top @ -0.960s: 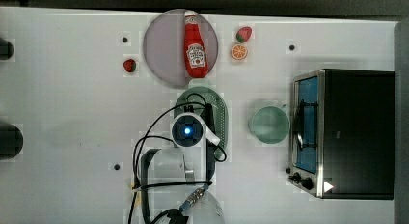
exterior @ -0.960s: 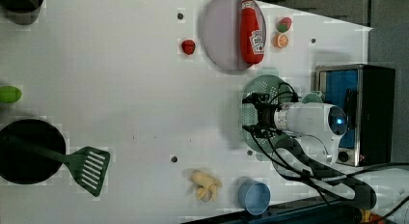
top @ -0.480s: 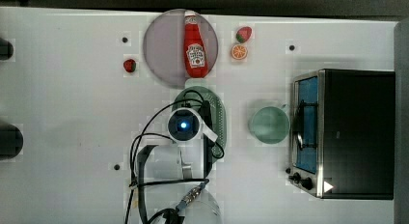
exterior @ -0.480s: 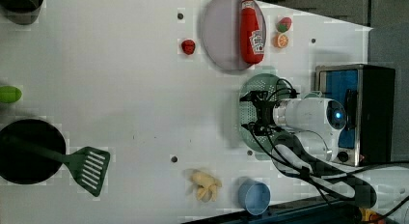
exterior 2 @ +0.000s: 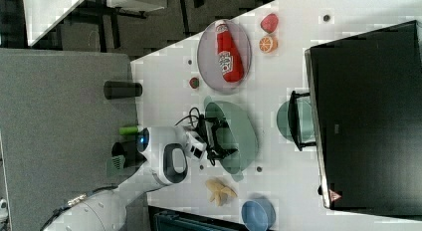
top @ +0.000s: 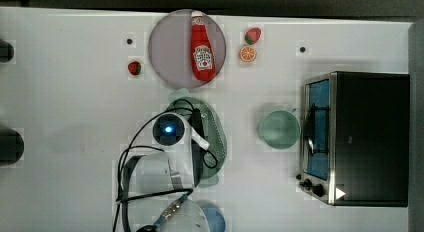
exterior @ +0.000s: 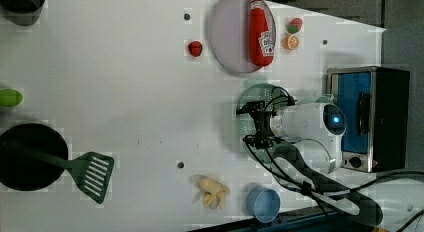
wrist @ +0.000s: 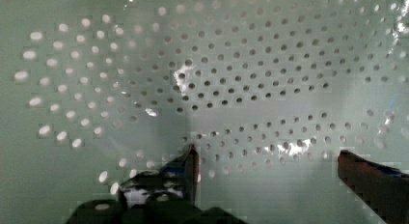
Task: Drag strainer right to left.
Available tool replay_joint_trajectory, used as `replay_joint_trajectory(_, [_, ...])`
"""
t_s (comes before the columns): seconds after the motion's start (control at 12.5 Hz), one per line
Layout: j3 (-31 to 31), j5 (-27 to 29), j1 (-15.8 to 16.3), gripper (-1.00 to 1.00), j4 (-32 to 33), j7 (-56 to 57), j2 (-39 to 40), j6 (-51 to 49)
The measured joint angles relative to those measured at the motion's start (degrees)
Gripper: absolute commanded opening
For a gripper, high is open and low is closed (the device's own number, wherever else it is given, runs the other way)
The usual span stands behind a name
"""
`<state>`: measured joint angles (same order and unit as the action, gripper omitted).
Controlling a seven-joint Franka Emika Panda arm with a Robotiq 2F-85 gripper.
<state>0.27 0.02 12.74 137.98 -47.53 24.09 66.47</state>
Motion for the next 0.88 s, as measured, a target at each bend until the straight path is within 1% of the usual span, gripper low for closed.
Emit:
replay_joint_trajectory(0.16, [-0.1, -0.59, 1.47, 1.0, -0.22, -3.08, -0.2, -0.22])
replay_joint_trajectory(0.32, [0.89, -1.13, 1.75, 1.0, -1.01, -7.39, 0.04, -1.12])
replay_joint_trajectory(0.4, [1.34, -0.28, 2.13, 1.0, -2.01, -9.12, 0.07, -2.74])
replay_joint_trajectory(0.48, [1.26, 1.12, 3.23, 1.0, -2.57, -10.32, 0.08, -3.02])
replay_joint_trajectory(0.56, [0.73, 0.52, 4.73, 1.0, -2.91, -11.89, 0.08, -2.85])
replay_joint_trajectory(0.64, [1.06, -0.72, 5.51, 1.0, -3.47, -13.01, 0.11, -3.92])
replay_joint_trajectory(0.88, [2.83, -0.6, 6.73, 1.0, -5.04, -17.99, 0.03, -5.71])
